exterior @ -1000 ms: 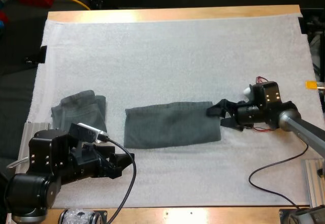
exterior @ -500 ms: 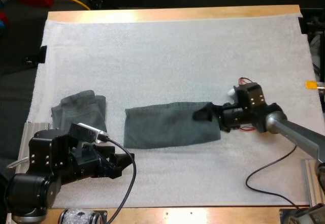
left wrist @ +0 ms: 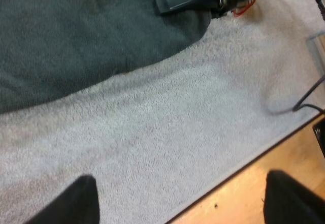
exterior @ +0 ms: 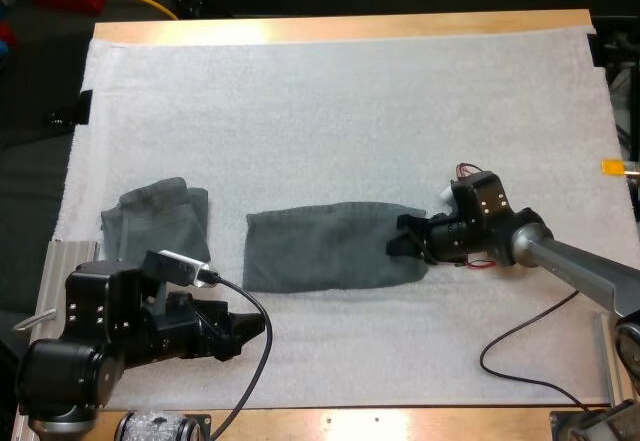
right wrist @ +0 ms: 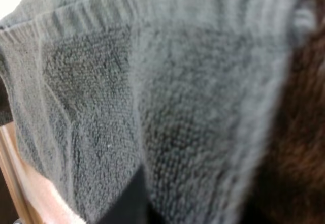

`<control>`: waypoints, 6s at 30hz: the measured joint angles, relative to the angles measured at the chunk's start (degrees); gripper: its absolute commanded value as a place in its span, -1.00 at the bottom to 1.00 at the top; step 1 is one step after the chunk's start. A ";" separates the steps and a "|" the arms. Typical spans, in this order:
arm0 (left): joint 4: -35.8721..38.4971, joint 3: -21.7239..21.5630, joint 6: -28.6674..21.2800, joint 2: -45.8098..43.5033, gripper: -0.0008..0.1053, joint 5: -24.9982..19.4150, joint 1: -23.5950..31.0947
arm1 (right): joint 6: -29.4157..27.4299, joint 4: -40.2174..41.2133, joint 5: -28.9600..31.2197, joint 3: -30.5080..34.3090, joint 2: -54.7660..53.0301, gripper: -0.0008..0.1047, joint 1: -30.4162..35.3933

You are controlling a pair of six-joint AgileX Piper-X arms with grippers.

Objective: Pick towel from pile, fold and stack

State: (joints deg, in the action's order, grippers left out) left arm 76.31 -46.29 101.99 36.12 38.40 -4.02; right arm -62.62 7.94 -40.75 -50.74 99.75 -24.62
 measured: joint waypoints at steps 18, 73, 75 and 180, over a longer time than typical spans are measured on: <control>0.13 1.05 2.02 0.00 0.24 3.46 0.00 | -15.89 24.09 30.25 0.35 -14.43 -0.96 -0.28; 0.13 1.05 3.90 0.00 0.24 7.05 0.00 | 4.39 15.00 16.32 -8.23 -5.58 -0.96 -9.69; 0.13 1.05 3.90 0.00 0.24 7.05 0.00 | 4.39 15.00 16.75 -8.23 -4.78 -0.96 -9.69; -19.79 1.05 9.54 15.12 0.36 7.46 0.00 | -12.80 34.23 28.10 -8.23 -34.29 0.21 -19.16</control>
State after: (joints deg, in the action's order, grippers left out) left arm 56.53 -45.24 111.52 51.24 45.87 -4.02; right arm -75.42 42.17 -12.64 -58.97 65.46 -43.78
